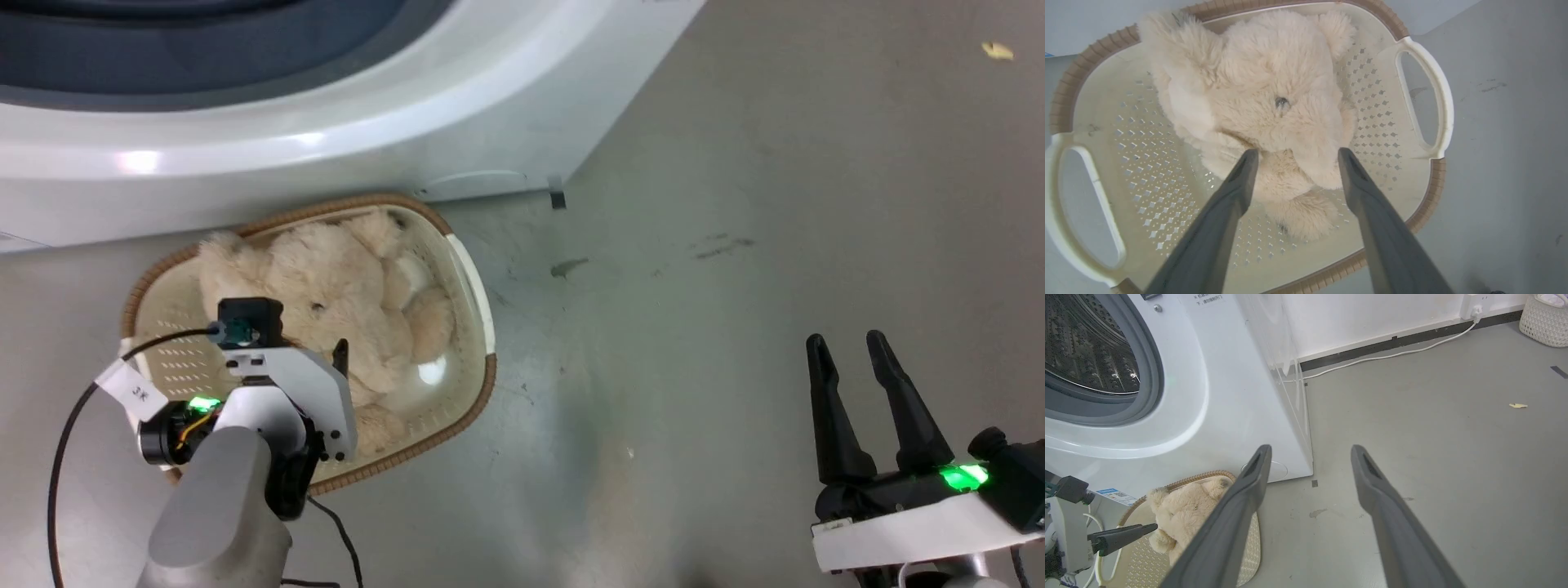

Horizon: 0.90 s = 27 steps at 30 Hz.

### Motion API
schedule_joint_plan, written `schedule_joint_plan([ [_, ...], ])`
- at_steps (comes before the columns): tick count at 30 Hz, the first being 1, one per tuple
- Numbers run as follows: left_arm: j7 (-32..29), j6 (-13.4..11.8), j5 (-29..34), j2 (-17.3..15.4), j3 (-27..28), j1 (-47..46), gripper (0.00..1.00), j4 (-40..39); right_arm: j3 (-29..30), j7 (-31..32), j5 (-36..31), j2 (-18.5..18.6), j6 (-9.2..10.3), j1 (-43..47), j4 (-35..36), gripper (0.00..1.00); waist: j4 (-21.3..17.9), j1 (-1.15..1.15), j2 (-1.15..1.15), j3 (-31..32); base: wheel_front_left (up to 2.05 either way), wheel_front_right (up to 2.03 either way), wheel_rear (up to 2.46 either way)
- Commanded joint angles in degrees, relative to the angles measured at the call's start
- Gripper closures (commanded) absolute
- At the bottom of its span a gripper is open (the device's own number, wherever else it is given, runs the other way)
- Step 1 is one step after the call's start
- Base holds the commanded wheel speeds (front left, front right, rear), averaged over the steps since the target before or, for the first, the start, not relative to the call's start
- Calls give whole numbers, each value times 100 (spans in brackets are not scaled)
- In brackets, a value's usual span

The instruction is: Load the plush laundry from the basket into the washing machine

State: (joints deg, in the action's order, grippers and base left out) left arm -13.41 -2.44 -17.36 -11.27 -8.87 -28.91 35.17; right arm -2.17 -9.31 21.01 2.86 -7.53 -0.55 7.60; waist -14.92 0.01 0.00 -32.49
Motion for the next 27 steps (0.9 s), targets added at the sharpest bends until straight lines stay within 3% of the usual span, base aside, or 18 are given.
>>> schedule_joint_plan([
  [1,-64,-43,-67,-46,-46,-154,0,110,-15,-70,96,1,3,-90,55,0,-93,-1,0,-131,0,0,0],
  [13,-356,-192,-306,-197,-260,-563,0,508,2,-217,449,1,3,-12,201,0,-337,-1,0,-688,0,0,0],
  [22,-194,-555,-523,-286,-251,-1014,0,774,-47,-326,715,1,3,60,326,0,-491,-1,0,-1132,1,1,1],
  [27,-146,-617,-700,-334,-246,-1252,0,948,-60,-387,795,1,4,119,443,0,-522,-1,0,-1401,9,9,9],
])
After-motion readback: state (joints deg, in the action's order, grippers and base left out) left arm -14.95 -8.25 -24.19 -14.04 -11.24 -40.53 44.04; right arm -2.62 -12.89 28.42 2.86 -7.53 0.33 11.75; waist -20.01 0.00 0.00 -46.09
